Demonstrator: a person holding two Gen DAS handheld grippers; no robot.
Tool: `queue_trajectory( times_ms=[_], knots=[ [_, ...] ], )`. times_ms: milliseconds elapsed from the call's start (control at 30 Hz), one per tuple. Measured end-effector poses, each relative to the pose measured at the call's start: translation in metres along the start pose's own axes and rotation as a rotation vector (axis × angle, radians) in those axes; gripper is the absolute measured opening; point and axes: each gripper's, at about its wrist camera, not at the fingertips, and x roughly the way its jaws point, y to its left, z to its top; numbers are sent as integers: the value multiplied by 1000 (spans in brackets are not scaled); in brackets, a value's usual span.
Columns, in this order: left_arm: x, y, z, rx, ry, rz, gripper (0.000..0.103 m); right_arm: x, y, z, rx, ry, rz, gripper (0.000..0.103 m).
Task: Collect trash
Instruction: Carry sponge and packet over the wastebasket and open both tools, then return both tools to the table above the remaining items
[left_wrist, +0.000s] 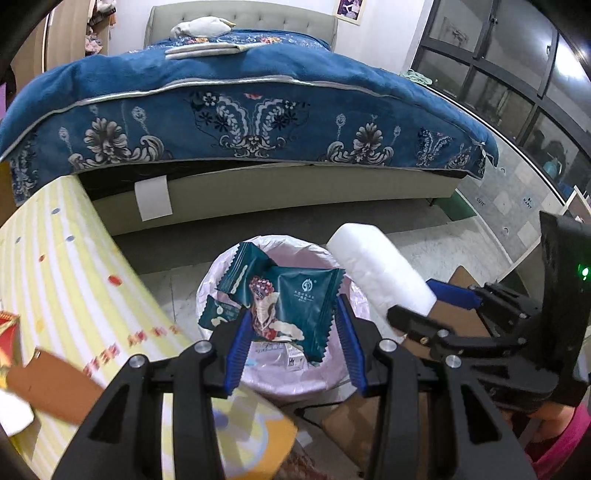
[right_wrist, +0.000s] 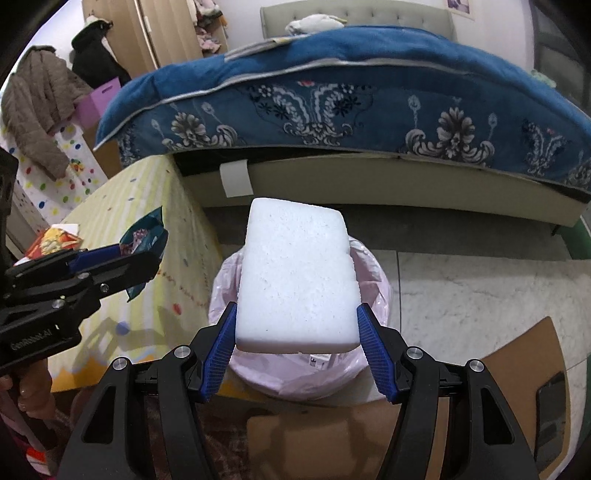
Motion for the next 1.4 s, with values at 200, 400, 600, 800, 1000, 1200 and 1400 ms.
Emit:
queue_trajectory(
  times_ms=[200, 400, 600, 800, 1000, 1200, 1400],
  knots=[
    [29, 14, 17, -36, 31, -25, 55, 38, -10, 11, 1, 37, -11, 66],
    [39, 21, 24, -60, 24, -51, 82, 72, -13, 8, -1, 91, -41, 76],
    [24, 33, 21, -95, 2, -114, 83, 61, -20, -5, 48, 102, -64, 77],
    [11, 20, 21, -69, -14, -175, 83, 26, -28, -11, 94, 53, -85, 77],
    [2, 0, 16, 19, -20, -158, 86, 0, -36, -15, 100, 7, -110, 77],
    [5, 5, 7, 29, 36, -192, 44, -6, -36, -14, 79, -18, -91, 54],
    [15, 12, -1, 55, 103, -61, 56, -6, -38, -17, 93, -16, -66, 52]
  ],
)
